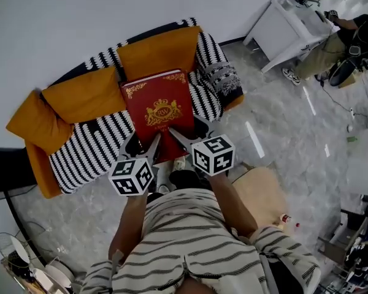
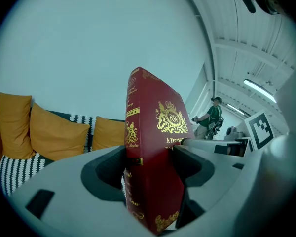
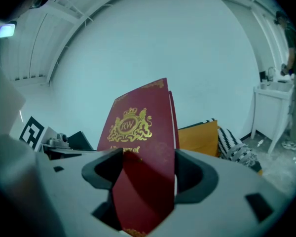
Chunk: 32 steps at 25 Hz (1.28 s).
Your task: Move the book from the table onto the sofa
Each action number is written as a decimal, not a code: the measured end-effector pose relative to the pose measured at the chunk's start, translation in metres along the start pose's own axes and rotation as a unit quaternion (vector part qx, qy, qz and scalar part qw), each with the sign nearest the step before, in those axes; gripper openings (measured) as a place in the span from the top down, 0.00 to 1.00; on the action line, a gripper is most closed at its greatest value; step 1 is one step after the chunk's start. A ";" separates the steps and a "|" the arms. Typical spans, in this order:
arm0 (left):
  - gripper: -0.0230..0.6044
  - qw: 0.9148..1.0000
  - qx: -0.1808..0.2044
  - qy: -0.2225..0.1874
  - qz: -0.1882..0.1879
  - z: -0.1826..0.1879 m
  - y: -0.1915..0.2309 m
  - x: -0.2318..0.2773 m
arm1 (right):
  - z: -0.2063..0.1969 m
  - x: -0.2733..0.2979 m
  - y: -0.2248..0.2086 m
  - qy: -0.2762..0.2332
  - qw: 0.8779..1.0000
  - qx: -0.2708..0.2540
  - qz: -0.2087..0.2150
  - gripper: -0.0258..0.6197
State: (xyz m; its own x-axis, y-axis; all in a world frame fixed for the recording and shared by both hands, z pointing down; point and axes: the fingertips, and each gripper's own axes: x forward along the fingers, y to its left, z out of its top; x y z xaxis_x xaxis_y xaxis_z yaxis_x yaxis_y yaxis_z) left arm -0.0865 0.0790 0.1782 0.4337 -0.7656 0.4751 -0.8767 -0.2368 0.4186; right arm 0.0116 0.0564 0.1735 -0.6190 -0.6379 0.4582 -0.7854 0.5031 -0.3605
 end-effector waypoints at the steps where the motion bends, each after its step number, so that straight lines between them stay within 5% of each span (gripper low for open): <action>1: 0.47 1.000 -0.002 0.002 0.003 -0.002 0.001 0.002 | -0.001 0.003 -0.002 0.003 1.000 0.002 0.002 0.44; 13: 0.47 0.999 -0.028 0.029 0.032 0.004 0.031 0.061 | 0.003 0.061 -0.044 0.046 0.999 0.011 0.019 0.44; 32: 0.47 0.993 -0.060 0.095 0.015 -0.025 0.116 0.153 | -0.039 0.167 -0.093 0.103 0.993 0.050 -0.016 0.44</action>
State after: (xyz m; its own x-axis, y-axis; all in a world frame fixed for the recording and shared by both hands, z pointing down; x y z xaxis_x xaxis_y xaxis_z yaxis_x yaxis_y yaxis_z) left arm -0.1162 -0.0504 0.3188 0.4486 -0.6413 0.6225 -0.8640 -0.1331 0.4856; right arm -0.0183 -0.0746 0.3151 -0.5892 -0.5140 0.6234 -0.8067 0.4184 -0.4174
